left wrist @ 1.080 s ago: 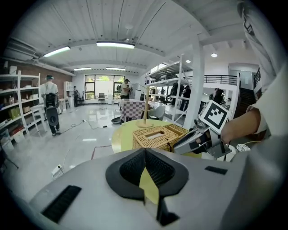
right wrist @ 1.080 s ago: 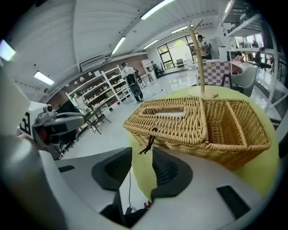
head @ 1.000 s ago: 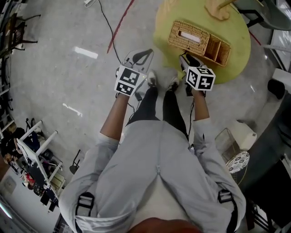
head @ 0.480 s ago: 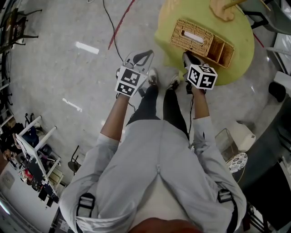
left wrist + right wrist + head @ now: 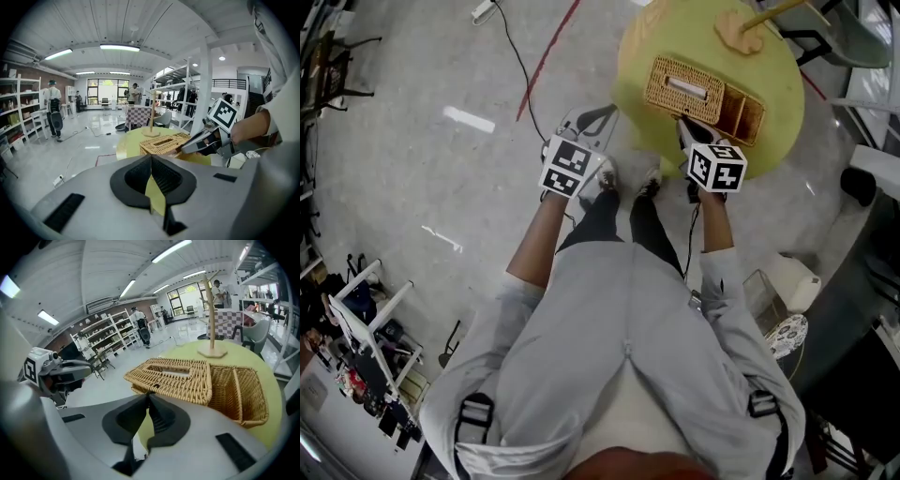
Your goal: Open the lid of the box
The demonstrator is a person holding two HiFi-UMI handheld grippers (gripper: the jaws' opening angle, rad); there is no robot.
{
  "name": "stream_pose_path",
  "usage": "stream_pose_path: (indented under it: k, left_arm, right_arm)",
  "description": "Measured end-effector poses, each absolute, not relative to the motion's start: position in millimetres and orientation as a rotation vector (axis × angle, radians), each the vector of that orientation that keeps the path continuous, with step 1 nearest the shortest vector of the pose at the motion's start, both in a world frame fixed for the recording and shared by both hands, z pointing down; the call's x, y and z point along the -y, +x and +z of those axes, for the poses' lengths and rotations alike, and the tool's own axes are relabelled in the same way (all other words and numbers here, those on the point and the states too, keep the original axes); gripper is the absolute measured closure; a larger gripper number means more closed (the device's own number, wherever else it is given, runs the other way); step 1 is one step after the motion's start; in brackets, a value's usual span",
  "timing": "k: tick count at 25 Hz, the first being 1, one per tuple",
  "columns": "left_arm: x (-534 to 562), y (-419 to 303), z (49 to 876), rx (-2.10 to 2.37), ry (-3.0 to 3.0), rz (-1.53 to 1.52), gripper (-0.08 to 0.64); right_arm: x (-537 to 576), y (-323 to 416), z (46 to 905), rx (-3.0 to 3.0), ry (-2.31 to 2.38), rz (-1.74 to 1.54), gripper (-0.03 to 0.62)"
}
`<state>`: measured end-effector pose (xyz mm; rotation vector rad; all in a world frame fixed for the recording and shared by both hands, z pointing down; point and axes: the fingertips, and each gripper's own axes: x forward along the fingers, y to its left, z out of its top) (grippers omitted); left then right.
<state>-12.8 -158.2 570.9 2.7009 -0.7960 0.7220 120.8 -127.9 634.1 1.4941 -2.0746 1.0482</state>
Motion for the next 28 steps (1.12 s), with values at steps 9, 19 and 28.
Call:
stream_pose_path:
  k: [9,19,28]
  left_arm:
    - [193.0,-1.8,526.4,0.753,2.792,0.610,0.531]
    - [244.0,25.3,494.4,0.796,2.845,0.559,0.531]
    - [293.6,54.5,492.6,0.955,2.771,0.590,0.531]
  right_arm:
    - [153.2,139.4,578.2,2.050,1.596,0.913,0.555]
    - [212.0,177.1,537.3,2.087,1.640,0.803,0.555]
    - [285.3,214.6,544.1,2.159,1.504,0.787,0.555]
